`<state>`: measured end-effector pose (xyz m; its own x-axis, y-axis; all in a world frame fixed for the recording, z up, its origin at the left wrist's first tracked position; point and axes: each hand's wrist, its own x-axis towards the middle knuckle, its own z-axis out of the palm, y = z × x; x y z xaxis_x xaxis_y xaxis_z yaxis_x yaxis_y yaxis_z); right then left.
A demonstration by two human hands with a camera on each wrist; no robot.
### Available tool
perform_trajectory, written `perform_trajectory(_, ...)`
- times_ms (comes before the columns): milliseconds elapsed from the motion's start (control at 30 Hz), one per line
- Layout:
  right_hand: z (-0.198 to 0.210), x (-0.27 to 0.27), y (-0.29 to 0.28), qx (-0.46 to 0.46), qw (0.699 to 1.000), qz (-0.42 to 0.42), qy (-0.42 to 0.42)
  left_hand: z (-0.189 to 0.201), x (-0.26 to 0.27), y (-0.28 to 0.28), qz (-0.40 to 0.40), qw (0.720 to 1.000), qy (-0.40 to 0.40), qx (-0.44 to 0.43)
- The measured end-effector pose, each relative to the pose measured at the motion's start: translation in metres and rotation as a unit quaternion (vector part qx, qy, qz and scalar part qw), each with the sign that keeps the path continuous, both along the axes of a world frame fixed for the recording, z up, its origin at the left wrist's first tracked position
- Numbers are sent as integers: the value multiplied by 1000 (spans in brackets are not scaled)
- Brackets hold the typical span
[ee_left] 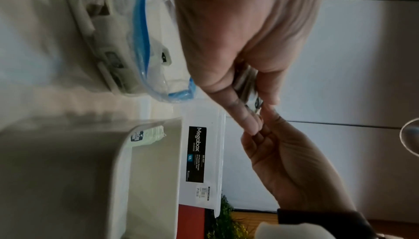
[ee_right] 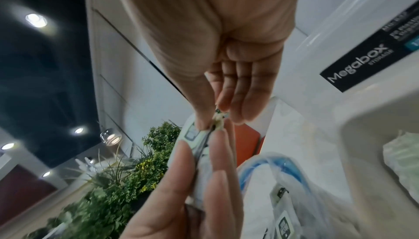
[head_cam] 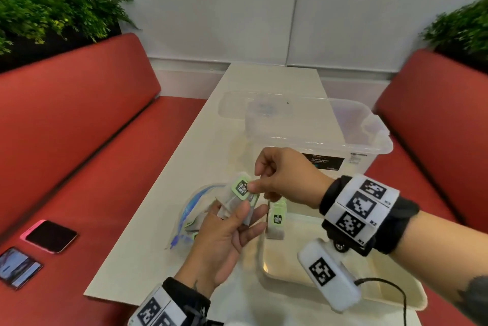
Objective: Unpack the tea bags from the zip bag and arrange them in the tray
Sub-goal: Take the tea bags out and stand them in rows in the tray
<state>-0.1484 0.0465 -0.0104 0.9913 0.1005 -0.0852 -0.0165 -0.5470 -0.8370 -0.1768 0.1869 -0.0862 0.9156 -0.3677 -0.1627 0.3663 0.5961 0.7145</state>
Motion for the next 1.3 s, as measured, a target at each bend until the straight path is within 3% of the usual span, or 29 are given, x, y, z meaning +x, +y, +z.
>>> perform_trajectory(200,-4,-3,-9,42,998,-37,19,-2,2,-11,4,1000,-24,-5)
perform_trajectory(567,-9,-5,-14,-8,997,-33,-76,-6,2,-21,1,1000,-29,-4)
perform_trajectory(767,5,-3,-21,85,993,-24,-75,-13,2,-20,-1,999,-20,29)
perform_trajectory(867,17,3,-38,-37,996,0,-85,-19,5,-13,16,999,-10,42)
perform_trajectory(967,22,5,-52,-218,971,21,-94,-21,8,-6,37,998,-3,47)
perform_trajectory(1033,21,4,-57,-286,954,33,-80,-18,11,-5,35,998,-13,55)
perform_trajectory(1133,15,4,-62,-302,951,38,-48,-12,14,-8,-1,997,-45,61)
perform_trajectory(1300,8,3,-62,-240,969,44,-33,0,15,-22,-68,985,-96,130)
